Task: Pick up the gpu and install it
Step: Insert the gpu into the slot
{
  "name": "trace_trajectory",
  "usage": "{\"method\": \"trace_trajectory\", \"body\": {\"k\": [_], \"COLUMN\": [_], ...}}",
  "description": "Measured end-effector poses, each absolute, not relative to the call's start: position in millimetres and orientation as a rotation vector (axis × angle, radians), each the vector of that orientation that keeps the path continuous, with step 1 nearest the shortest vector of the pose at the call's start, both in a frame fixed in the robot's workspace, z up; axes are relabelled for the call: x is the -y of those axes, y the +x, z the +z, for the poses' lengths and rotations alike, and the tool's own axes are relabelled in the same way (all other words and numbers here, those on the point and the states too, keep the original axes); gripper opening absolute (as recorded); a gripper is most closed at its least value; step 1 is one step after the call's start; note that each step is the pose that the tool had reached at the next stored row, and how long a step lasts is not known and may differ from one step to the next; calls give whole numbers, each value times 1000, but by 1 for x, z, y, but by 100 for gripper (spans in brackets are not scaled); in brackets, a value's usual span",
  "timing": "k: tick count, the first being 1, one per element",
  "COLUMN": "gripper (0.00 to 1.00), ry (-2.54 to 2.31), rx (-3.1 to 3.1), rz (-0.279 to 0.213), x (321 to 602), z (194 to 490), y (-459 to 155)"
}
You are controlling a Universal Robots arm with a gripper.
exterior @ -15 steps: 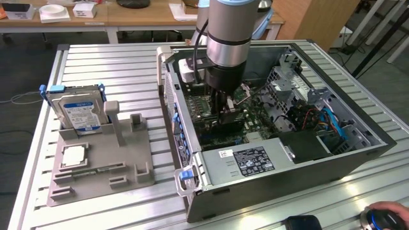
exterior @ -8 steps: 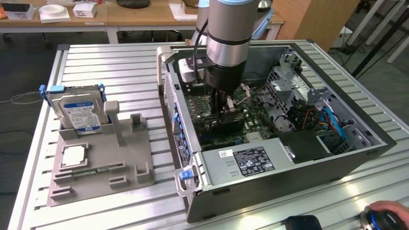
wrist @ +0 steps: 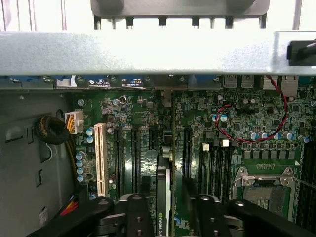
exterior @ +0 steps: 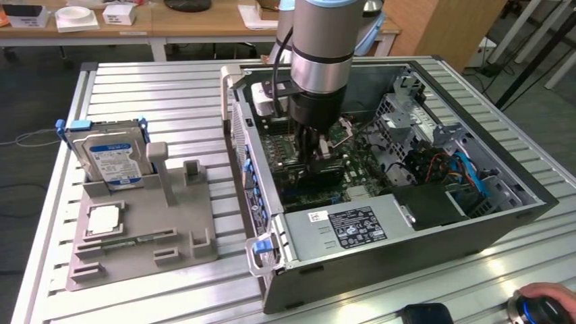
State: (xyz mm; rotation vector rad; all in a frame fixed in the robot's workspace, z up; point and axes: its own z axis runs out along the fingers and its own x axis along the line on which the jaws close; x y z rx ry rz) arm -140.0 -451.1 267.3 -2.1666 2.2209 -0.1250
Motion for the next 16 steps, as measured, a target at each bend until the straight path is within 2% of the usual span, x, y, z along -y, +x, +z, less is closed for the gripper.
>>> {"method": "trace_trajectory", "body": {"k": [2,5,8,16], "gripper": [31,25,10,10], "ry": [-2167,-2167,-2167,-2166], "rx": [-2221,-2221,-2221,-2221], "rz": [-125,-125,-125,-125], "x": [451,451,451,450], "z": [267,267,267,267], "y": [-140,-140,-140,-140]}}
